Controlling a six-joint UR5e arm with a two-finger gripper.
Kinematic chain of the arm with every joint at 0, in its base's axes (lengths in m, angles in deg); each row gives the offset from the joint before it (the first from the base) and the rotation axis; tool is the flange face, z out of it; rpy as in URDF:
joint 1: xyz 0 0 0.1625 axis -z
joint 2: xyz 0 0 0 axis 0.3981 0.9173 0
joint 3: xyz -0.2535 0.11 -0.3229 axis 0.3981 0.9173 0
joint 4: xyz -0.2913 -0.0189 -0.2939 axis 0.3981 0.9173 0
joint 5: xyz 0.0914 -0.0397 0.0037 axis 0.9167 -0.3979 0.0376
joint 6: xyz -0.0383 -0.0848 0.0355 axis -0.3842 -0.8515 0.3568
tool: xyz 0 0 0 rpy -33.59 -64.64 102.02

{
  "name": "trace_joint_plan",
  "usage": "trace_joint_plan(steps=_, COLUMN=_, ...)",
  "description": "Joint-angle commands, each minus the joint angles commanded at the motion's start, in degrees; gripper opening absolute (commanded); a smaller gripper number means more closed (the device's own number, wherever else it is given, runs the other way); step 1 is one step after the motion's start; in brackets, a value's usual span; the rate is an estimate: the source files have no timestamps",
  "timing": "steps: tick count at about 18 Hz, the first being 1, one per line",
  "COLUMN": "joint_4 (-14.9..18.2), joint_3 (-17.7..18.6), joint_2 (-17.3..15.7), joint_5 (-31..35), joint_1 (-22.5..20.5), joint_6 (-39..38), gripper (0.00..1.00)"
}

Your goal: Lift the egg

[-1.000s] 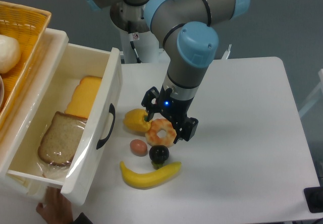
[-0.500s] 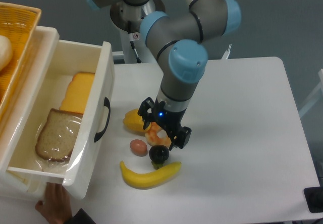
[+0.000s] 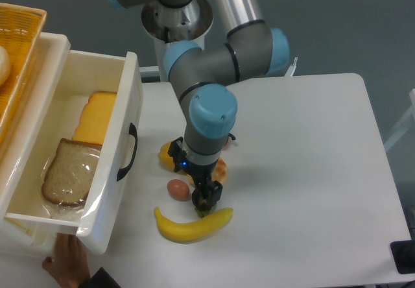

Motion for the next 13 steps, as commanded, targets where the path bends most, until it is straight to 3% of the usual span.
trace_joint_plan(steps=4, joint_4=0.1, joint_3=0.3, joint_2=1.6, joint_5=0.3, joint_1=0.5, joint_6=7.0, gripper=1.0)
trace_joint_plan(steps=13, joint_4=0.0, joint_3=2.2, joint_2=3.5, joint_5=1.1, joint_1=2.2, joint_6=10.6, gripper=1.0)
